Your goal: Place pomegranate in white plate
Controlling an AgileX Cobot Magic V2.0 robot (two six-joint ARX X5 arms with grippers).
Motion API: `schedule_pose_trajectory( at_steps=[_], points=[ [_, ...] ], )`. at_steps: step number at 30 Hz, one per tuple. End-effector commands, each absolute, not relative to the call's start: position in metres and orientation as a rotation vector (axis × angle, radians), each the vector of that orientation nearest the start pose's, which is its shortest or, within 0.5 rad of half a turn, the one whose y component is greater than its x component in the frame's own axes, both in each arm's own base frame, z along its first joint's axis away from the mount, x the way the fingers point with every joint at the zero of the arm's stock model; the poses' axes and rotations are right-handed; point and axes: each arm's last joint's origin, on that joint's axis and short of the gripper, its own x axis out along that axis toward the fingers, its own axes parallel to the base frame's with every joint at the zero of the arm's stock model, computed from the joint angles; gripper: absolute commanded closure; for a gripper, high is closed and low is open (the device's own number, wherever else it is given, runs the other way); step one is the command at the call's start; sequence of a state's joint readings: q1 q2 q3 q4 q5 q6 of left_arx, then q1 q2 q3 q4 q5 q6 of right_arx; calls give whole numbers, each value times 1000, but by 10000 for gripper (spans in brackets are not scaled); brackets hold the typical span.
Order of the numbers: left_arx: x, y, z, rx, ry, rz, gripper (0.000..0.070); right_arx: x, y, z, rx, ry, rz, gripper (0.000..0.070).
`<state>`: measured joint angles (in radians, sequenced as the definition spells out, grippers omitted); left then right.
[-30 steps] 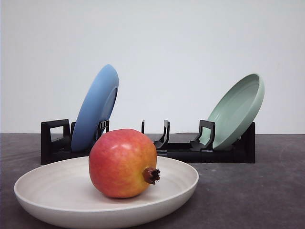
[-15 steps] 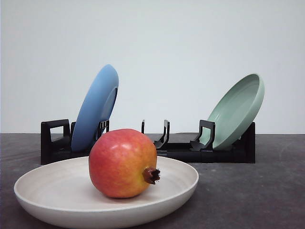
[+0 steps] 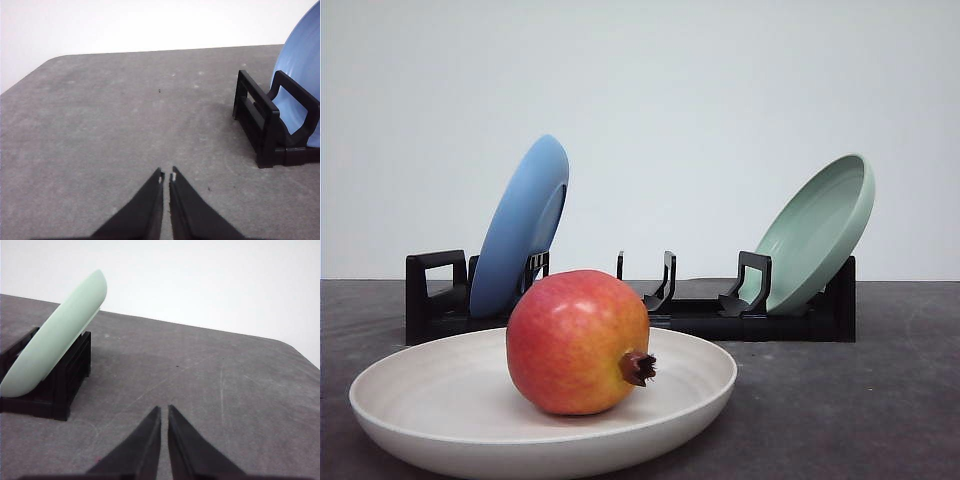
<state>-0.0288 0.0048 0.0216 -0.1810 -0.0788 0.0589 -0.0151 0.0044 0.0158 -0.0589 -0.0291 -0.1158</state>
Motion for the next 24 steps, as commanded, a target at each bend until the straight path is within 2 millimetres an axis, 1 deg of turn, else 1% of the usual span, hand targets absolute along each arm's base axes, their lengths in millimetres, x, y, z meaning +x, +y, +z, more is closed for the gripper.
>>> schedule_pose_trajectory(
  at_steps=[1, 24],
  points=[
    [96, 0, 149, 64, 179, 45, 700, 97, -1, 163, -112, 36, 10, 678],
    [96, 0, 149, 64, 179, 45, 700, 97, -1, 163, -112, 36, 10, 678]
  ],
)
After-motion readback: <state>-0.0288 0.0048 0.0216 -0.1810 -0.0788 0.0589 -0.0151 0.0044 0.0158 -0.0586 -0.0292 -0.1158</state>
